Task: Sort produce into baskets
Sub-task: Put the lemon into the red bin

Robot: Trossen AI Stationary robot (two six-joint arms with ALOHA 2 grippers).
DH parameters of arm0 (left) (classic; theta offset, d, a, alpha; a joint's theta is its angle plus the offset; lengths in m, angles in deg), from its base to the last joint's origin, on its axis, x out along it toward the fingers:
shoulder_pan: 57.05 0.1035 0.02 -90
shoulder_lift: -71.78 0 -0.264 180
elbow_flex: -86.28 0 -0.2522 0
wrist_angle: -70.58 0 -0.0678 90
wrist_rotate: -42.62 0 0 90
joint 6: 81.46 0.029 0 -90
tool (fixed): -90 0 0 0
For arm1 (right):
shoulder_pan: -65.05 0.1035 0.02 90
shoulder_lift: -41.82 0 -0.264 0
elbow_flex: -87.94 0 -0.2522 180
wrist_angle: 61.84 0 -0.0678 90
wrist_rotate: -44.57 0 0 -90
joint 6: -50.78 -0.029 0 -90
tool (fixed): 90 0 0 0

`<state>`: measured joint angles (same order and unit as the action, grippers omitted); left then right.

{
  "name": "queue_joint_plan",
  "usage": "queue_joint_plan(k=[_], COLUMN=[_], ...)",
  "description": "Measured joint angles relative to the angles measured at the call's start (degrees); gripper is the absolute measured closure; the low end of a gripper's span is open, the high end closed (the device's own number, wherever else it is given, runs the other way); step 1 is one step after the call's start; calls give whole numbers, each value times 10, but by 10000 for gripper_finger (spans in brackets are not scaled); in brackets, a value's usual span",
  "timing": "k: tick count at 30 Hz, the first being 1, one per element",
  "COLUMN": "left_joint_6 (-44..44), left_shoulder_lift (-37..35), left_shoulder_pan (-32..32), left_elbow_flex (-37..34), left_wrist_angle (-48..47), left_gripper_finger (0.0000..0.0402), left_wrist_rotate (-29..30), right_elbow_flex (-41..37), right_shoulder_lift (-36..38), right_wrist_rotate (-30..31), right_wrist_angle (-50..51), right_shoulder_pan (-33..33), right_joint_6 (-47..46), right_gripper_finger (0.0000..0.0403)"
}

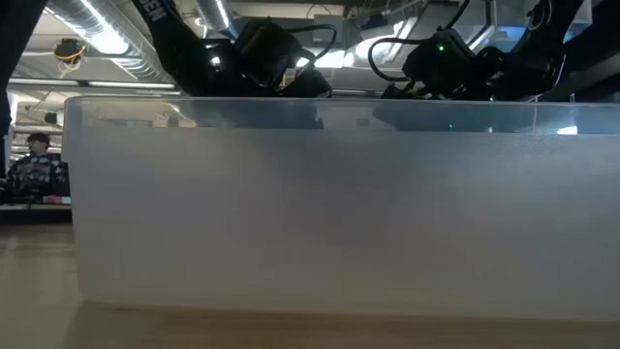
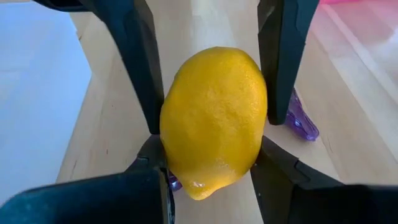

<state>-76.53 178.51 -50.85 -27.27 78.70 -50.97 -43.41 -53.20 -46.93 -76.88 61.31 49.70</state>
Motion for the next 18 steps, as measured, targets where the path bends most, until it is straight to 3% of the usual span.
queue_joint_plan(k=[5, 12, 18], left_joint_6=[0, -13, -28], left_shoulder_lift=[0, -1, -56], left_shoulder_pan=[-2, -2, -2], left_elbow_flex=[0, 0, 0], left_wrist_angle=[-1, -8, -106], left_gripper_finger=[206, 207, 200], left_wrist_rotate=[0, 2, 28], right_elbow_flex=[0, 0, 2], right_shoulder_lift=[0, 5, 74], right_wrist_rotate=[0, 0, 4], right_wrist_angle=[-1, 10, 134], right_shoulder_pan=[0, 0, 0], right_joint_6=[-6, -27, -36], right_gripper_finger=[262, 182, 133])
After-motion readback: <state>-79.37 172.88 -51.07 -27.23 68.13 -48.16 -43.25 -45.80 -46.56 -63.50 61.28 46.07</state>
